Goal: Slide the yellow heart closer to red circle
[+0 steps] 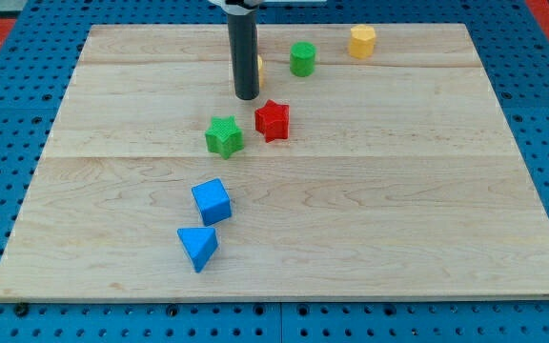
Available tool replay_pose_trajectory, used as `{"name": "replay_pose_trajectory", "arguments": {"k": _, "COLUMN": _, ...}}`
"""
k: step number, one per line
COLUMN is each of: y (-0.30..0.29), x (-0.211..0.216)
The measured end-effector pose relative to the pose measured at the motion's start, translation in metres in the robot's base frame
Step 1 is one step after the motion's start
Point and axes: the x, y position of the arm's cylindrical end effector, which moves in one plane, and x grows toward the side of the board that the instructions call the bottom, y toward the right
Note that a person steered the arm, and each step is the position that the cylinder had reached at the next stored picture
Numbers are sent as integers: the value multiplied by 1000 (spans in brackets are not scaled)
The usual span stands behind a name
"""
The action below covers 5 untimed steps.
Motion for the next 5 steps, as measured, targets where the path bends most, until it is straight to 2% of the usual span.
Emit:
{"name": "replay_pose_trajectory", "arguments": {"k": 2, "y": 33, "x": -17}}
{"name": "replay_pose_trajectory", "arguments": {"k": 3, "y": 11, "x": -36}}
{"name": "replay_pose_trajectory", "arguments": {"k": 4, "y": 11, "x": -30}}
{"name": "replay_pose_trajectory", "arguments": {"k": 5, "y": 21, "x": -7}}
